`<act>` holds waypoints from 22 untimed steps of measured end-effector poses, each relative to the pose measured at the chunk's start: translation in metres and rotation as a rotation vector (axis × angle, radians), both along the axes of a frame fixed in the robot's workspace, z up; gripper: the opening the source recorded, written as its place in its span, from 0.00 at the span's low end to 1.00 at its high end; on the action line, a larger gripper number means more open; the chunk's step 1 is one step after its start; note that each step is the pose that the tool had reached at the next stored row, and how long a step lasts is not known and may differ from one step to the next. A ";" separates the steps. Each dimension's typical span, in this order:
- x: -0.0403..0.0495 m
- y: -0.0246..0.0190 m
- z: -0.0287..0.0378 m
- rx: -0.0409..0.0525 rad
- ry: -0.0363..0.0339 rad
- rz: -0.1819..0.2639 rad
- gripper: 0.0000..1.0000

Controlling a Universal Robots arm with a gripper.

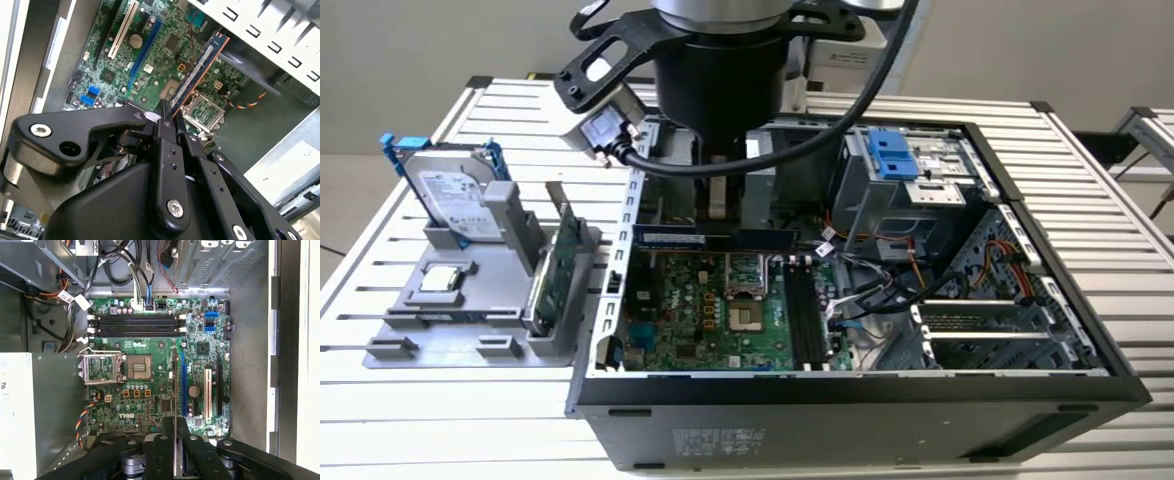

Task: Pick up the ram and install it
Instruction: 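Pick up the ram and move it above insertion slot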

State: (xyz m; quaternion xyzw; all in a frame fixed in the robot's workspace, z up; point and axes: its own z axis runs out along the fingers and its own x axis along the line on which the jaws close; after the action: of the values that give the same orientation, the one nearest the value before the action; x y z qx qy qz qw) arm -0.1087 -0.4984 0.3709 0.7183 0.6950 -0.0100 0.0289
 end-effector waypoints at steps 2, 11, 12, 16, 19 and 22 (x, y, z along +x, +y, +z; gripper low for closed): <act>0.0022 0.0000 0.0000 -0.0001 0.0000 0.000 0.00; 0.0114 0.0000 0.0000 0.0000 0.0000 0.000 0.00; 0.0124 0.0000 0.0000 0.0000 0.0000 0.000 0.00; 0.0162 0.0000 0.0000 0.0000 0.0000 0.000 0.00; 0.0192 0.0000 0.0000 0.0000 0.0000 0.000 0.00; 0.0222 0.0000 0.0000 0.0000 0.0000 0.000 0.00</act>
State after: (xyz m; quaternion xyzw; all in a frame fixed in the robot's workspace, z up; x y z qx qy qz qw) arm -0.0865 -0.4984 0.3709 0.7184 0.6950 -0.0100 0.0289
